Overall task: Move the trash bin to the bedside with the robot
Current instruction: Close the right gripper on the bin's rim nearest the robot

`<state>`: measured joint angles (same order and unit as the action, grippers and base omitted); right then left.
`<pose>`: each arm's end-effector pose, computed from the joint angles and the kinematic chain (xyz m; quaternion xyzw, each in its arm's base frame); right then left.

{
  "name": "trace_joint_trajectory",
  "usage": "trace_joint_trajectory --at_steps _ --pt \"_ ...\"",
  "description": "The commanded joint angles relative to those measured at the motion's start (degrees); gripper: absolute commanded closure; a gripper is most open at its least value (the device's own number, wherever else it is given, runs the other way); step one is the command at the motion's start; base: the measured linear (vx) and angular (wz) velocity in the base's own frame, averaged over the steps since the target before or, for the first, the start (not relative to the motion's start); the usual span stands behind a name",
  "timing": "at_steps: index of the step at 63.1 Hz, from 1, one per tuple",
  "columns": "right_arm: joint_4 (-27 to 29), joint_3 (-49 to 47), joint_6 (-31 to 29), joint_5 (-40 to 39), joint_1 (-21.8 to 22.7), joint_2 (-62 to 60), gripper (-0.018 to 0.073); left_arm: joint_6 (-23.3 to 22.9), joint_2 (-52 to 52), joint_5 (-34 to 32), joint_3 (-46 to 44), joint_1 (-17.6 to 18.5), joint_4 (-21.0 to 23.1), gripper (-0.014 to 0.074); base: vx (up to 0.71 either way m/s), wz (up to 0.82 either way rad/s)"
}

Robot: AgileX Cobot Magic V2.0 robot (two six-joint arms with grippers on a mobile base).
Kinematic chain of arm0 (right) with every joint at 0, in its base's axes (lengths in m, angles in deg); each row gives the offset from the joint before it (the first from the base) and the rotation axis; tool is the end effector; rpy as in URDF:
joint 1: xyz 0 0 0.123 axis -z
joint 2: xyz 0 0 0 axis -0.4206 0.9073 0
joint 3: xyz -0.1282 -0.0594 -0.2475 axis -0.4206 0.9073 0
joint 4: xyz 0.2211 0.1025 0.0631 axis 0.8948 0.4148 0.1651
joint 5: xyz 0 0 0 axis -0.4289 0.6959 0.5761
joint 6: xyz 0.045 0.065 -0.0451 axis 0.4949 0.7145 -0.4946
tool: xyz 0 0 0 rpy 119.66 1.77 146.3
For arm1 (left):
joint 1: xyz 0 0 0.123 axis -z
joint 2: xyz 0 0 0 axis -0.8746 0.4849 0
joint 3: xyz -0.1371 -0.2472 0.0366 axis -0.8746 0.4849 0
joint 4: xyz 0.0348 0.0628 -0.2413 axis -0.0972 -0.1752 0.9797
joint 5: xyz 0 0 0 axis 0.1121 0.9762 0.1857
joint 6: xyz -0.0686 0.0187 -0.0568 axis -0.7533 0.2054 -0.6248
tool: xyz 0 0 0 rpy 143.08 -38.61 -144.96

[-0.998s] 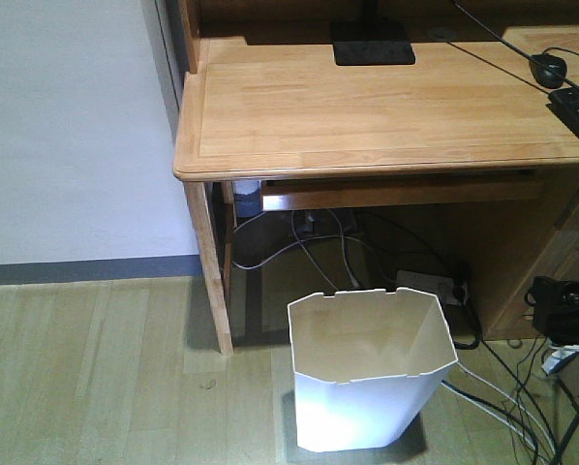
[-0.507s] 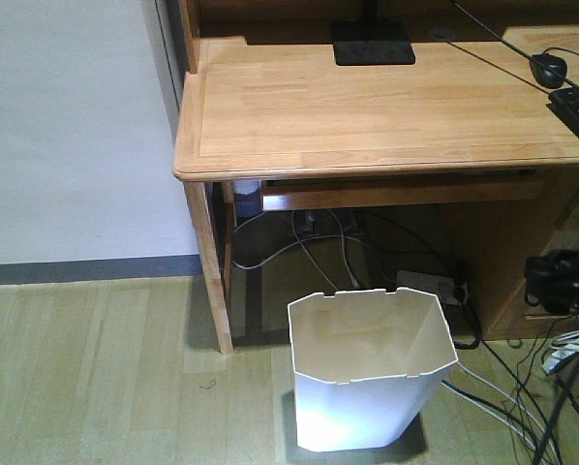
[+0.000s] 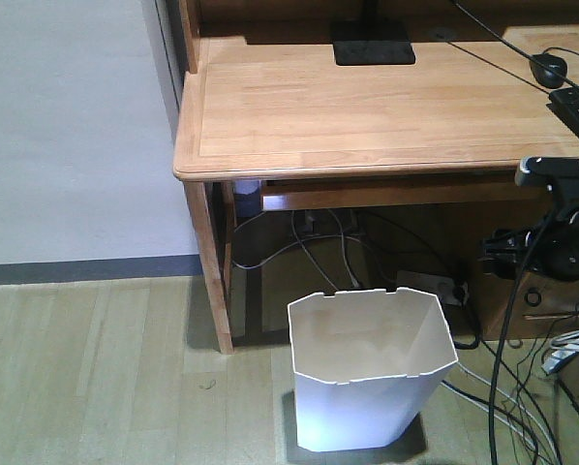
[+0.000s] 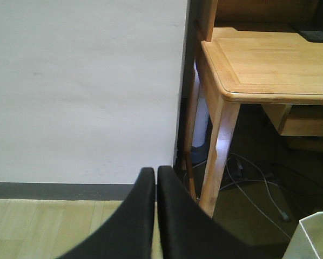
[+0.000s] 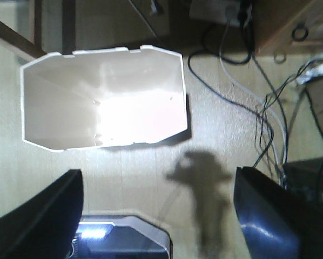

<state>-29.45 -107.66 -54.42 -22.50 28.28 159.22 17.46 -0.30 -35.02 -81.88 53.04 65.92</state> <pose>0.2785 -0.0122 0.1684 0.0046 0.9818 0.0144 0.1891 0.0527 0.0085 0.1711 -0.0856 0.7948 0.0265 0.6002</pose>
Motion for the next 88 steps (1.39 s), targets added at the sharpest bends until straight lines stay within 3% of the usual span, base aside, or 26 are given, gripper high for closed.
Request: trace_joint_trajectory --at_steps 1,25,40,52,88 --pt "5.25 -2.85 -7.22 -4.87 2.01 4.65 0.0010 -0.25 -0.81 -3.76 0.19 0.17 0.13 0.0603 0.00 0.00" --pt "34.97 -12.55 -42.23 -9.08 6.90 29.68 0.0010 -0.25 -0.81 -3.76 0.19 0.17 0.13 0.0603 0.00 0.00" --pt "47.88 -21.36 -57.53 -9.55 6.90 43.84 0.0010 -0.25 -0.81 -3.76 0.19 0.17 0.13 0.0603 0.00 0.00" --pt "52.47 -28.31 -60.99 -9.42 7.99 53.14 0.0010 -0.25 -0.81 -3.76 0.19 0.17 0.13 0.0603 0.00 0.00" --pt "52.22 -42.52 -61.76 -7.51 9.19 67.28 0.0010 -0.25 -0.81 -3.76 0.19 0.17 0.13 0.0603 0.00 0.00"
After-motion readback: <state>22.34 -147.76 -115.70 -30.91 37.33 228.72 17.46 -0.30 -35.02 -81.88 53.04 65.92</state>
